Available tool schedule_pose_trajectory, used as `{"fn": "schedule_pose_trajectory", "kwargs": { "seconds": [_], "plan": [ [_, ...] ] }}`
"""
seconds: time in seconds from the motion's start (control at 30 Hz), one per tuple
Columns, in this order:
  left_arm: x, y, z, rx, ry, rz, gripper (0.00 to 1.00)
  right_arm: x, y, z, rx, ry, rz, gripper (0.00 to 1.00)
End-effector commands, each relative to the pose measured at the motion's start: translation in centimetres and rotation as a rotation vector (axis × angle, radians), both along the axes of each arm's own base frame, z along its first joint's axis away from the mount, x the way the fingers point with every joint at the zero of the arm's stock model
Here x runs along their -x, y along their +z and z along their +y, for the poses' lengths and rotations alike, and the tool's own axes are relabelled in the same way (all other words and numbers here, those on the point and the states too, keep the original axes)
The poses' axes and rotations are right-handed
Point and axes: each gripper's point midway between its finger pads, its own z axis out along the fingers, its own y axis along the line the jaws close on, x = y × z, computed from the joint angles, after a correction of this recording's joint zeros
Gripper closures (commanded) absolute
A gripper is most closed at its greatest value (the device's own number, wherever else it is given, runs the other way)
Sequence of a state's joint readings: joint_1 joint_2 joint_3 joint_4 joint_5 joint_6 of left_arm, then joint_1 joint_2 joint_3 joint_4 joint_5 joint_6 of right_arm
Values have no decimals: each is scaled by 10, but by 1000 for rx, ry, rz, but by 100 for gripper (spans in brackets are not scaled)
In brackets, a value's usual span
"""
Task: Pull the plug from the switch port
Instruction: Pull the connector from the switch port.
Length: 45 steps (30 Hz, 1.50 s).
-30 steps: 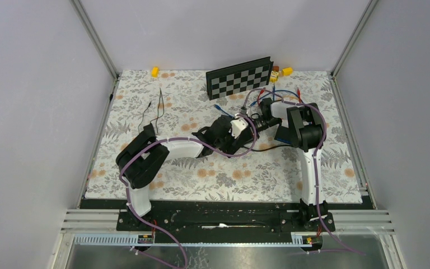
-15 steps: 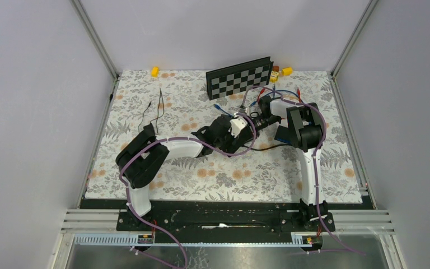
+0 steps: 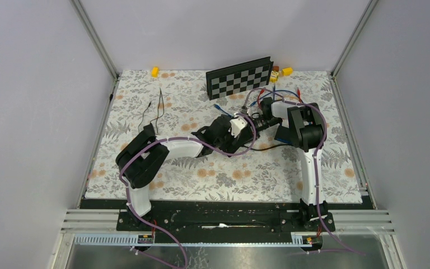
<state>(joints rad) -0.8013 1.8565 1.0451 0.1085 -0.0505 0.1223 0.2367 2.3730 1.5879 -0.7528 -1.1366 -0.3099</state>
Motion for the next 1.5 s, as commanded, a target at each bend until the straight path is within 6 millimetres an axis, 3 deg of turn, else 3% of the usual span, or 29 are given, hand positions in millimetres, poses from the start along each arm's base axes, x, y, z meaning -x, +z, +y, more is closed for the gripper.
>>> {"fn": "schedule_pose_trajectory", "kwargs": {
  "seconds": [0.0, 0.13, 0.27, 0.5, 0.87, 1.2, 1.47],
  "plan": [
    [-16, -14, 28, -54, 103, 11, 4, 2, -13, -10, 89, -38, 25, 97],
    [-16, -15, 28, -55, 101, 15, 4, 2, -21, -17, 130, -11, 7, 97],
    [-17, -15, 28, -47, 101, 12, 4, -1, -16, -22, 145, 21, -13, 97],
    [-16, -19, 27, -50, 98, 29, 4, 2, -6, -21, 115, 43, -16, 96],
    [-18, -17, 30, -54, 109, 21, 4, 8, -22, -12, 68, -16, 93, 97],
    [-19, -18, 31, -52, 110, 22, 4, 1, -12, -25, 149, 45, -33, 97],
    [-22, -14, 33, -48, 121, 15, 4, 6, -15, -22, 114, 46, 22, 97]
  ]
}}
